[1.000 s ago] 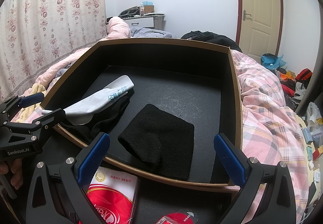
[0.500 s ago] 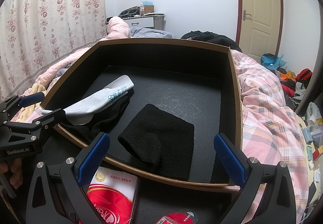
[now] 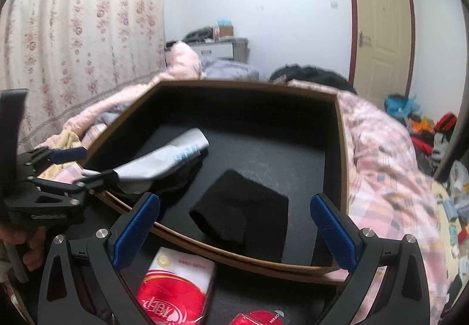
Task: Organize soft objects
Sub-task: 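Move the right tool over the compartment holding red tissue packs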
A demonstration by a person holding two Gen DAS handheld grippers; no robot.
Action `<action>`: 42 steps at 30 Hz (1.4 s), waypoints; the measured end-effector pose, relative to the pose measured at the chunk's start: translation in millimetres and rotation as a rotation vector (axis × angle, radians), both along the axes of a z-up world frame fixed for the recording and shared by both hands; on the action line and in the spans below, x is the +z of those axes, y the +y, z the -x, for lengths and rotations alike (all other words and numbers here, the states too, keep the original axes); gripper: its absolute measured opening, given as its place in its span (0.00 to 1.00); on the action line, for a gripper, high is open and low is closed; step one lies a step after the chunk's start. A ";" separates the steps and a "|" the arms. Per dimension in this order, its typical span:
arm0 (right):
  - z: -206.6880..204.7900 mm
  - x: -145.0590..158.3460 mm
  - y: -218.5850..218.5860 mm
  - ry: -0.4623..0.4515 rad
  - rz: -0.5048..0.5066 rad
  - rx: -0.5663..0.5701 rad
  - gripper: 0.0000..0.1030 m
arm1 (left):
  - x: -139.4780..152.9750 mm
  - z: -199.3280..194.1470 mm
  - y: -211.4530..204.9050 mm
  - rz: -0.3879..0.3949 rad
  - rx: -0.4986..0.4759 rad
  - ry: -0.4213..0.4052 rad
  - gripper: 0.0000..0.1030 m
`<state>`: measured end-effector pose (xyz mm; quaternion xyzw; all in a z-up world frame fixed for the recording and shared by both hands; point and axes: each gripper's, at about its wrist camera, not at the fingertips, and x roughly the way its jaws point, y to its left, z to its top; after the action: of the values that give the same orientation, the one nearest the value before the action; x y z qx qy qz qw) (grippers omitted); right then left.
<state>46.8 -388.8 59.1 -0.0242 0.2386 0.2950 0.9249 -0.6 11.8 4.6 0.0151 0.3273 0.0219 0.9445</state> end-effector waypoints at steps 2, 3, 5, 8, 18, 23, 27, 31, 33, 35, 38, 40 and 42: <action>5.6 4.6 -3.3 -0.040 -0.014 -0.008 0.99 | 0.0 -0.1 0.1 0.000 0.000 0.000 0.88; 8.0 6.9 -5.7 -0.060 -0.022 -0.015 0.99 | 0.0 -0.1 0.1 0.001 0.000 0.000 0.88; 10.7 10.3 -8.8 -0.087 -0.038 -0.031 0.99 | 0.0 -0.1 0.1 0.000 0.000 0.000 0.88; 13.8 16.4 -17.1 -0.117 -0.074 -0.057 0.99 | -0.2 0.0 0.1 0.000 0.000 -0.002 0.88; 20.1 28.8 -16.8 -0.086 -0.026 -0.038 0.99 | -0.2 -0.1 0.0 0.001 0.000 -0.003 0.88; 25.1 33.1 -36.0 -0.075 -0.042 -0.042 0.99 | 0.1 -0.1 -0.6 0.001 0.001 -0.004 0.88; 25.5 37.2 -47.7 -0.060 -0.041 -0.042 0.99 | 0.0 0.1 -0.4 0.003 0.001 -0.006 0.88; 23.9 34.4 -46.9 -0.010 0.038 -0.016 0.99 | 1.0 -0.6 -2.5 0.006 0.003 -0.016 0.88; 24.6 30.3 -42.8 0.006 0.080 -0.003 0.99 | 1.2 -0.4 -2.6 0.005 0.003 -0.015 0.88; 26.1 25.4 -37.7 0.021 0.132 0.005 0.99 | 1.8 -1.0 -3.6 0.005 0.003 -0.016 0.88; 29.8 17.8 -25.3 0.038 0.207 0.047 0.99 | 1.8 -1.0 -3.5 0.005 0.004 -0.016 0.88; 31.8 15.1 -22.8 0.031 0.259 0.064 0.99 | 1.6 0.1 -2.4 0.008 0.004 -0.022 0.88; 36.7 13.4 -23.6 -0.001 0.324 0.060 0.99 | 1.5 0.1 -2.4 0.008 0.004 -0.022 0.88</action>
<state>10.2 -412.4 72.4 -0.1802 0.2818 0.2802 0.8998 -0.8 9.4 6.1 0.0105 0.3170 0.0228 0.9481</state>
